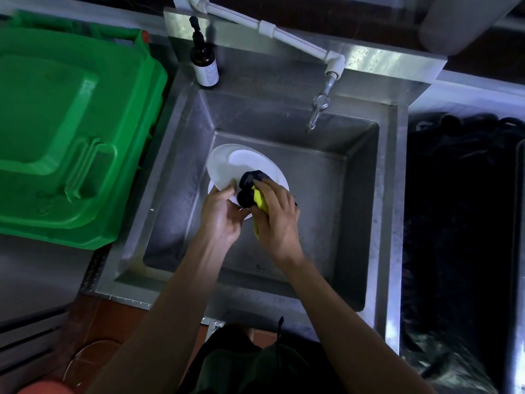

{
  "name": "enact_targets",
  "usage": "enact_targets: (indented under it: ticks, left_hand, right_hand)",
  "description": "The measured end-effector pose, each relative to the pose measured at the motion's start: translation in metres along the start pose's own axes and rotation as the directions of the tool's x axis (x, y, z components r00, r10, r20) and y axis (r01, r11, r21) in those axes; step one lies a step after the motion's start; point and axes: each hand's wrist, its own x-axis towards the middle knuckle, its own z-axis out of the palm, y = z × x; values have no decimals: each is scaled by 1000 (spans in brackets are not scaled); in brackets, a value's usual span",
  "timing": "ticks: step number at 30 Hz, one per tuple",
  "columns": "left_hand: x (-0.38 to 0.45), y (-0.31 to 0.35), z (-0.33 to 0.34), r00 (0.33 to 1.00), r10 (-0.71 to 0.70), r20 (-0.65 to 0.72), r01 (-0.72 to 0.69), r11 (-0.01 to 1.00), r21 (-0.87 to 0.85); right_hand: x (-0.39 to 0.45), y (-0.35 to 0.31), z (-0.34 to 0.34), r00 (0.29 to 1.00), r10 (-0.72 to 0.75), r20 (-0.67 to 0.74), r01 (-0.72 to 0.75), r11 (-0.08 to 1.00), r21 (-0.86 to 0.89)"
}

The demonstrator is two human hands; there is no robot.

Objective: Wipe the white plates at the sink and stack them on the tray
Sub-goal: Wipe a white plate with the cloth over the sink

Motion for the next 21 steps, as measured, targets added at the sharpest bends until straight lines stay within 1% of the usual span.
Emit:
enact_targets:
  ticks: [4,8,13,15,18,21]
  left_hand:
    - [0,6,-13,1000,-23,12,23,998,-59]
    - [-2,12,-25,1000,-14,26,15,999,-50]
    - [0,19,-42,995,-36,96,30,998,62]
    - [2,24,-50,990,-25,136,9,993,118]
    - [4,32,-62,971,-8,238,-48,972,231]
    - [7,39,-71,950,-66,304,-43,940,339]
  right_hand:
    - [-3,10,-3,1000,22,-6,-21,999,33]
    - [1,19,-11,998,52,33,-55,995,80]
    - [13,24,-22,986,149,69,-156,983,97]
    - [21,26,-29,978,191,80,-199,974,109]
    - [29,28,-40,979,178,98,-187,977,99]
    - [32,26,-47,974,195,116,-203,977,59]
